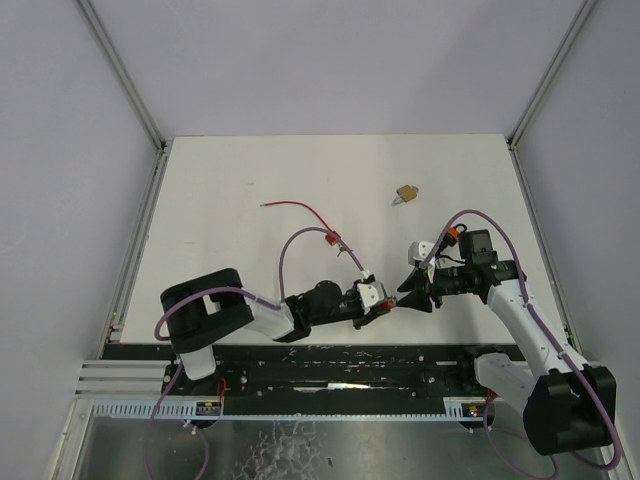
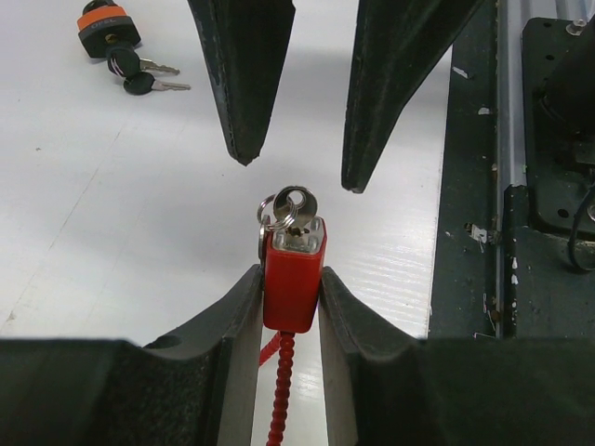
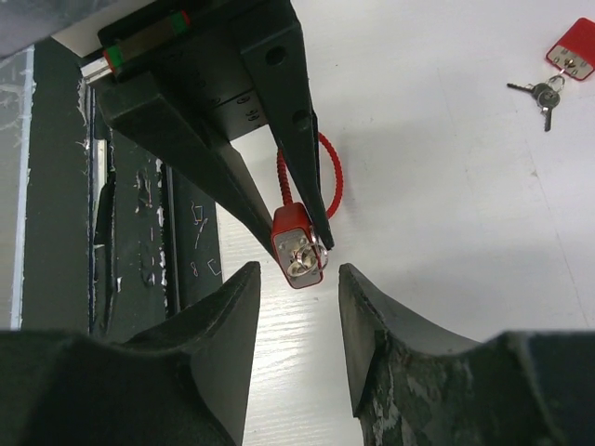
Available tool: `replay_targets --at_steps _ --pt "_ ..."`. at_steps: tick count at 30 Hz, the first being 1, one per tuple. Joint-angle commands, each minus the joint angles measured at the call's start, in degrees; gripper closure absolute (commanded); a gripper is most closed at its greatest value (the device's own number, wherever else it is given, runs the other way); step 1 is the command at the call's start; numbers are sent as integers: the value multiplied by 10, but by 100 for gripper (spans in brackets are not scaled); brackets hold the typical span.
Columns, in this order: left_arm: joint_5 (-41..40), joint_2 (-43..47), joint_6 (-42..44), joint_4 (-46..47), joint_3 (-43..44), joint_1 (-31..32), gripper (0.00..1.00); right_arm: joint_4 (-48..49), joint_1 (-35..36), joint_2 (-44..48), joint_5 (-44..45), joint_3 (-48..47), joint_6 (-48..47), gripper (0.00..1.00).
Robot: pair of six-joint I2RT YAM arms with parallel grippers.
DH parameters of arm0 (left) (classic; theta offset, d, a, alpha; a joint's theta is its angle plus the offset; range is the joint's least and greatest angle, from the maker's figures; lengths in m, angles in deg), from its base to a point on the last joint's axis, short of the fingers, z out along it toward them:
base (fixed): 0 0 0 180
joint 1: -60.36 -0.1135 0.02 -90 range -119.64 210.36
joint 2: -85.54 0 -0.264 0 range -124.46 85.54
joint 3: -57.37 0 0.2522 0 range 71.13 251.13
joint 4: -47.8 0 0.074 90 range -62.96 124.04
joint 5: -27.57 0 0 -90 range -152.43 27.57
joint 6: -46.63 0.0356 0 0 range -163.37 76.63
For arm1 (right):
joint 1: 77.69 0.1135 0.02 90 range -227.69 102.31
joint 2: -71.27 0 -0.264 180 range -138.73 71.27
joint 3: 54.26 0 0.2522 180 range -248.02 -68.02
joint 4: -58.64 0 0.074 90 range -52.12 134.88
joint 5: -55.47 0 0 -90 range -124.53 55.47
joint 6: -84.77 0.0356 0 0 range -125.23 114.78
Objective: Lock with the key
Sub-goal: Lock the lock.
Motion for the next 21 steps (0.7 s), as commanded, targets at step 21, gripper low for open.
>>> replay_targets --at_steps 21 --pt "-36 -19 2 18 17 12 100 15 35 -42 36 -21 41 61"
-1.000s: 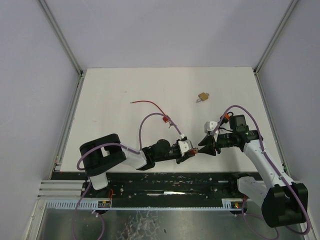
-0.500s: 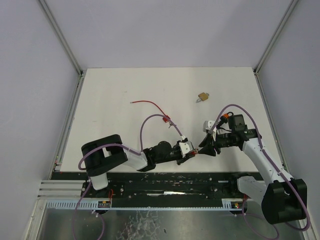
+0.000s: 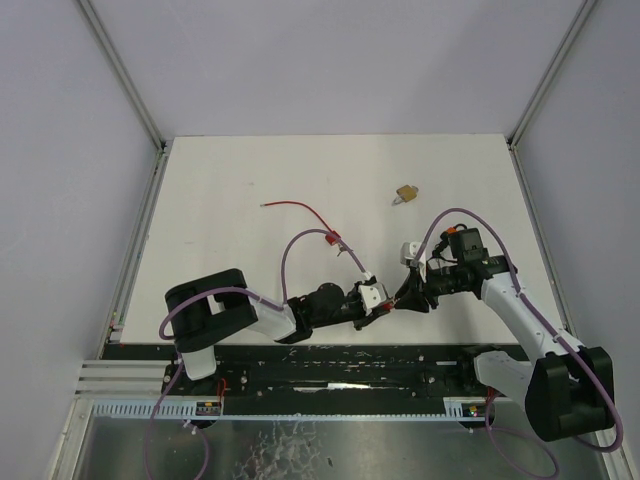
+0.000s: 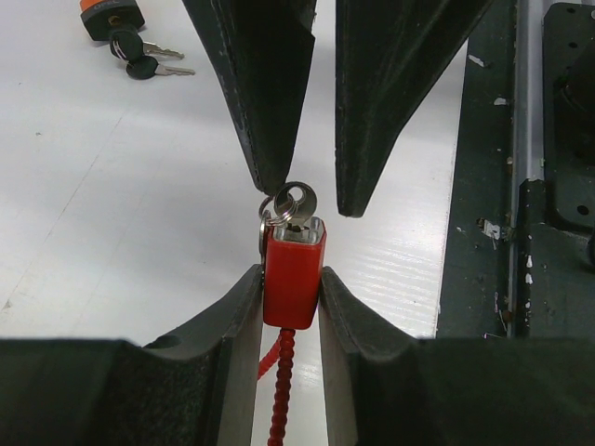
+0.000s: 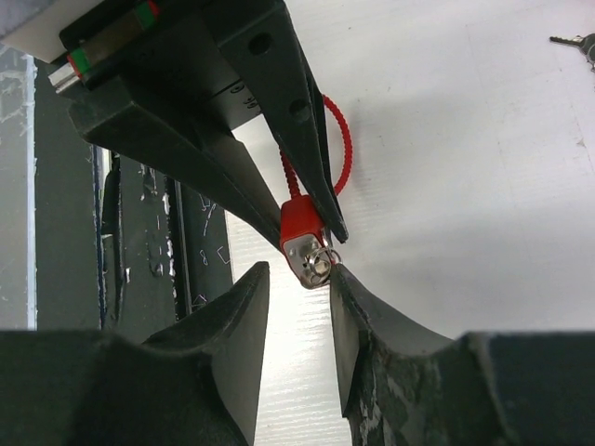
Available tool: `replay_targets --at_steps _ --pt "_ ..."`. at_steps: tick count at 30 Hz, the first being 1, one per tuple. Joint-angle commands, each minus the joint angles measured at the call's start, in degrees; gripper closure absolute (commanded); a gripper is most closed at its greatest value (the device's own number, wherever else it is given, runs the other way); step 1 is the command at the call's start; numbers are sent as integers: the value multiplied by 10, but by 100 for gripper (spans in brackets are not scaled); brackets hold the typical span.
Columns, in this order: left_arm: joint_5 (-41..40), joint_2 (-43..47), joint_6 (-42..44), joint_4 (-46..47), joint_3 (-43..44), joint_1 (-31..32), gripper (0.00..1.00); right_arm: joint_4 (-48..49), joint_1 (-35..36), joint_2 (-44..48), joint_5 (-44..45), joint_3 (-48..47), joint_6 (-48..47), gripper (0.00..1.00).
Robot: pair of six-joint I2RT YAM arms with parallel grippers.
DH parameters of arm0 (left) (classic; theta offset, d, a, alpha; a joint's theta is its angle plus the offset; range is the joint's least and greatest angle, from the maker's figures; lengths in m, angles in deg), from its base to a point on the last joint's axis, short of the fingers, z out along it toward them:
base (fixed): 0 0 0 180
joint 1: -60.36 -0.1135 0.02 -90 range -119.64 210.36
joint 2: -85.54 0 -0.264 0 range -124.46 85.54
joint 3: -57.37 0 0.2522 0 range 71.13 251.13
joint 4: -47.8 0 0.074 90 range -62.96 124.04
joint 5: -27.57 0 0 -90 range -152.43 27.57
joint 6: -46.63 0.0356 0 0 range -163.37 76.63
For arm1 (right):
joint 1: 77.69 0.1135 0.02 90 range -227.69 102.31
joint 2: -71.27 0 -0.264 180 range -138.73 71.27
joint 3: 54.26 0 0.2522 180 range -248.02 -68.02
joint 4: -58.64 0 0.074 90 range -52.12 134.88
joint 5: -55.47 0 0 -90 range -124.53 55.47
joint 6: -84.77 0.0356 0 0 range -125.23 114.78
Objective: Lock with the key
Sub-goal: Lock the lock.
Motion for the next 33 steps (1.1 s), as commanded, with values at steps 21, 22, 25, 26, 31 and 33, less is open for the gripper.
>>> replay_targets --at_steps 21,22,25,26,31,33 --pt "70 28 17 -37 2 -8 100 -139 -3 129 -34 15 -464 6" --pt "71 29 17 -39 3 -7 100 -134 -3 128 -31 19 -465 8" --pt "77 29 16 -42 3 -8 100 -124 -3 122 -22 24 -465 19" --pt "78 29 16 -42 3 -10 100 -121 -3 121 -19 26 -465 24" --pt "85 29 12 -43 9 -10 100 -99 -3 122 -18 42 -465 44" --pt "86 28 11 -43 8 -10 100 -96 -3 122 -16 48 -469 48"
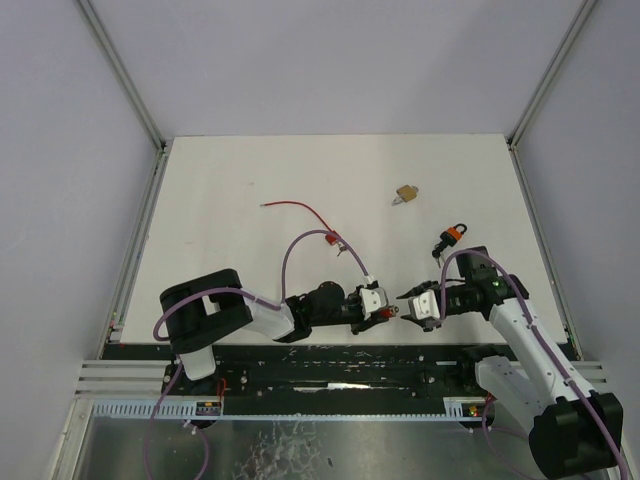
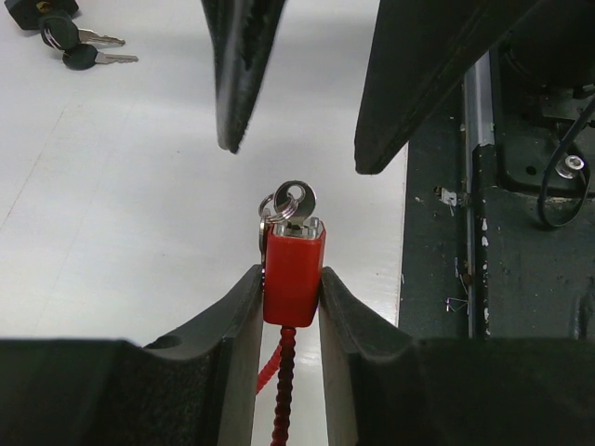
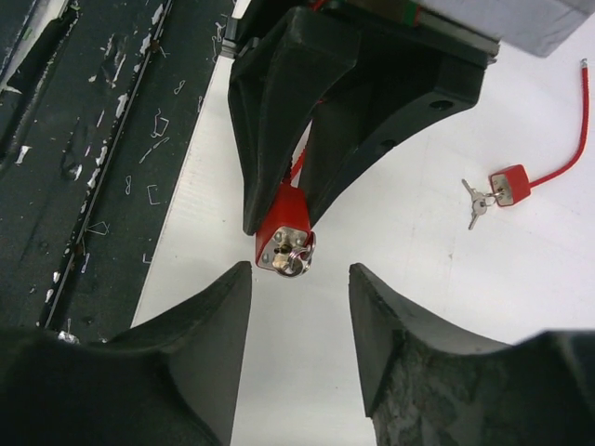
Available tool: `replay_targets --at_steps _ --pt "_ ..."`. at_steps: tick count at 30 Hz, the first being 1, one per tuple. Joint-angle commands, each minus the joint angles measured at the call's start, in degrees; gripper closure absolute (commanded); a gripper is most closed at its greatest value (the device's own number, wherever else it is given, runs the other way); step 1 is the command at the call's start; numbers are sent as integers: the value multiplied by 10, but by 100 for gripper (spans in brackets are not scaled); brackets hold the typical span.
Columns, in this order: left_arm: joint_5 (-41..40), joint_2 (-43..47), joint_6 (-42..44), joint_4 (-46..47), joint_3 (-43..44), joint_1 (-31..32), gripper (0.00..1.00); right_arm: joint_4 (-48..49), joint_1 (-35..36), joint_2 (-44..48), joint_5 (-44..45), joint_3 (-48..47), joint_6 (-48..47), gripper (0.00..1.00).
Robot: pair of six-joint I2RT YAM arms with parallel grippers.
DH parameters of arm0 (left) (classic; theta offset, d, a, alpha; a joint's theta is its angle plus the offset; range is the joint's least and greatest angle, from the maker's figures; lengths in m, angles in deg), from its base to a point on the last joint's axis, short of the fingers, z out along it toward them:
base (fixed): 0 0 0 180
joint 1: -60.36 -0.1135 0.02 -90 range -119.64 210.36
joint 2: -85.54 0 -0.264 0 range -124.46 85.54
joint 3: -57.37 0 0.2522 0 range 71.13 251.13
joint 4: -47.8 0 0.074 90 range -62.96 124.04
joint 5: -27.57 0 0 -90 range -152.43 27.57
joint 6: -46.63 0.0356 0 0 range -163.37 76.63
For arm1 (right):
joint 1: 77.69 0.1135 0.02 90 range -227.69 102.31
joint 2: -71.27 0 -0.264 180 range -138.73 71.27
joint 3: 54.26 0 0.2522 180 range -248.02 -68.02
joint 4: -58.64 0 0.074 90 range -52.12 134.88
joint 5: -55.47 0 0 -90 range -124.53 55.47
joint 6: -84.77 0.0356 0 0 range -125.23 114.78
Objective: Lock with the key
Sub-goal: Lock the lock.
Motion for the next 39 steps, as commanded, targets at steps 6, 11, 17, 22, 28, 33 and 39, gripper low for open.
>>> replay_targets --at_steps 6,11,17,22,28,33,39 --pt "20 14 0 3 9 -6 100 24 -1 -4 0 23 -34 58" --pt "23 16 -3 5 10 -6 100 34 1 -7 -1 28 -39 61" --pt "26 17 -6 9 10 -6 100 39 6 -11 0 32 -42 64" --pt "28 19 -8 9 10 -6 100 34 7 -10 0 34 -49 65" --pt "30 22 -8 11 9 -8 100 30 6 -8 3 36 -61 65" --pt "34 23 -10 12 9 -9 100 28 7 -8 3 37 -70 65" --pt "39 23 -14 14 10 -11 100 27 7 -4 -2 38 -72 68"
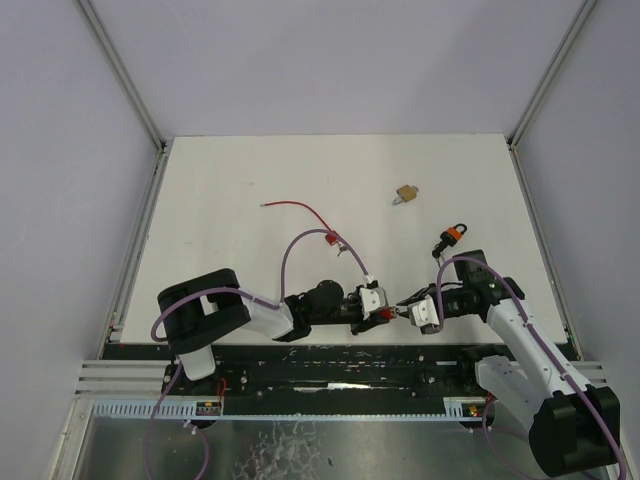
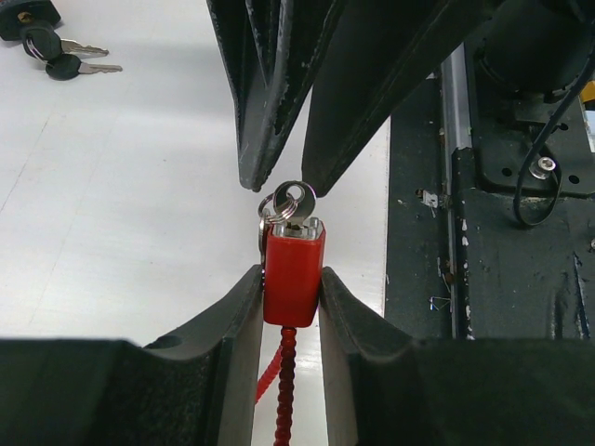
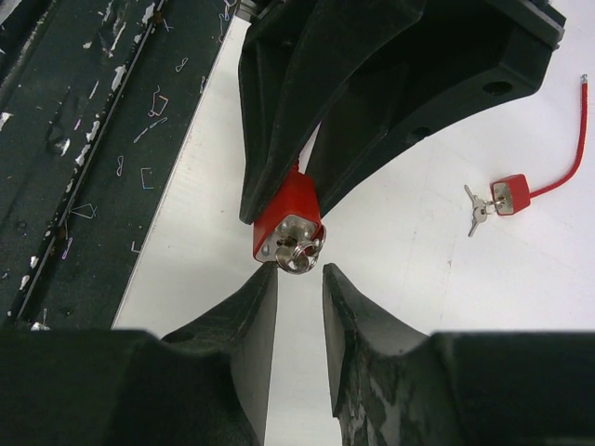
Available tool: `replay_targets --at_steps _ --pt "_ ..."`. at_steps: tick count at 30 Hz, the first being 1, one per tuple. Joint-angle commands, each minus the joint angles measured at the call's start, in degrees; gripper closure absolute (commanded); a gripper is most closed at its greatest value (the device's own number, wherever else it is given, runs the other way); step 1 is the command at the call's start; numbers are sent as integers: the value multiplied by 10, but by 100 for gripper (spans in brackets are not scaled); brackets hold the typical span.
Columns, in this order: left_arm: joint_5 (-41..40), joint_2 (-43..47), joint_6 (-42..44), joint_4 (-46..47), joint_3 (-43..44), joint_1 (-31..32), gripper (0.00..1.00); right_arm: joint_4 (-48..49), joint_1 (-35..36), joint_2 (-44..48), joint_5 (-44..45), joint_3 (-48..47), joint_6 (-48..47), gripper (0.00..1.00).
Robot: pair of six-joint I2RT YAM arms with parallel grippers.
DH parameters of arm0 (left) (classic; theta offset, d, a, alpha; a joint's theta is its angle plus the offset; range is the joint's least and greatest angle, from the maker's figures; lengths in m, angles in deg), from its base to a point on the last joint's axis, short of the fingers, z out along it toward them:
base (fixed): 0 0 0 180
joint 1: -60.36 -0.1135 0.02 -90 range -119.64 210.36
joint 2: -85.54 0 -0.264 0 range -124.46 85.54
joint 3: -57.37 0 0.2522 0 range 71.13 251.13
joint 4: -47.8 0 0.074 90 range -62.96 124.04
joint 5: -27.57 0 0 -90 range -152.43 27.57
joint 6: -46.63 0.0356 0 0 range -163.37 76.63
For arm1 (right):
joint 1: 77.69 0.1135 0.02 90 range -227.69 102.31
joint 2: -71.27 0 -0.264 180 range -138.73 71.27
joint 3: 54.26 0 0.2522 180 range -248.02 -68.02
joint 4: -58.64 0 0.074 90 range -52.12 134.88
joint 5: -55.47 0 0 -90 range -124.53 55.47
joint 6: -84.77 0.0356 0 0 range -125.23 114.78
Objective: Lock with the key
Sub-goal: Lock the lock.
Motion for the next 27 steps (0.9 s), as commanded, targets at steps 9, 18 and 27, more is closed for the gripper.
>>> replay_targets --at_steps 9,18,27 --pt "16 14 -8 5 25 -7 100 -10 7 8 -16 1 -16 71" --pt "28 14 -11 2 31 -12 100 -13 7 12 -21 -3 -9 77" --pt "30 9 8 -9 37 -21 100 -21 7 9 -32 -15 20 85"
